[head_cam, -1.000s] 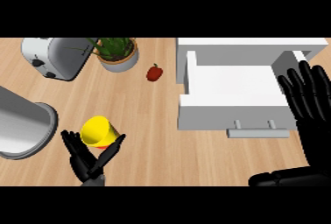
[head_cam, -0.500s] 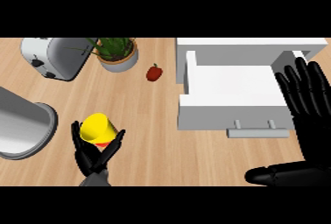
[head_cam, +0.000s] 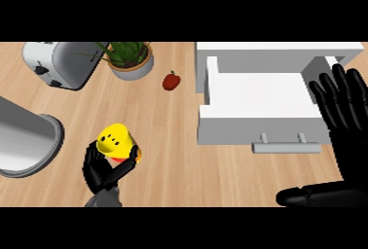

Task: Pick up the cup, place it into the drawer and close the drawer

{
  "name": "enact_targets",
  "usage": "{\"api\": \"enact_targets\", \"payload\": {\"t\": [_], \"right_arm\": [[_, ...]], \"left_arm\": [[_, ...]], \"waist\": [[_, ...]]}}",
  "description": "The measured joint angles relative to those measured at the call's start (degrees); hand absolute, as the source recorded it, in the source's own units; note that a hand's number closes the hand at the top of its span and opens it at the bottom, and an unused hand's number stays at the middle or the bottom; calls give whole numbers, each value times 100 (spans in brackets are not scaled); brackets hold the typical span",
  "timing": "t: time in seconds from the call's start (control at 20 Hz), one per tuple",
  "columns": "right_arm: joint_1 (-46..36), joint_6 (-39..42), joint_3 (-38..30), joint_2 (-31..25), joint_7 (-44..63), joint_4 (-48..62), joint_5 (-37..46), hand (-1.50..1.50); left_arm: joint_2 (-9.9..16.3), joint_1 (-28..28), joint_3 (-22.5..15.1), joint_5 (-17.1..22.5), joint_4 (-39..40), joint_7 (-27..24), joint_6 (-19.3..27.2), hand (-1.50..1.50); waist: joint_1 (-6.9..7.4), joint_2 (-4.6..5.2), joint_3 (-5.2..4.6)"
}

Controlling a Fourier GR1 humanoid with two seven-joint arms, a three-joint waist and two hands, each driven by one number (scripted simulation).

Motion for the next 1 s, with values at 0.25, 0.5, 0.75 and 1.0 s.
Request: {"api": "enact_targets", "payload": {"t": [0.25,0.5,0.75,1.0], "right_arm": [[-28,-23,53,28,21,-14,34,-150],[-2,-14,22,-3,95,-107,-11,-150],[106,41,-59,-22,12,-88,-67,-150],[52,-11,-69,-67,211,-178,-49,-150]], "left_arm": [[640,-141,-515,-472,-5,505,-852,150],[1022,-205,-758,-810,62,593,-1740,150],[1328,-326,-753,-906,-308,750,-2230,150],[1522,-225,-971,-1062,-1304,1175,-2360,150]], "waist": [[-23,3,-1],[-17,2,-1],[11,-6,3],[46,-18,7]]}}
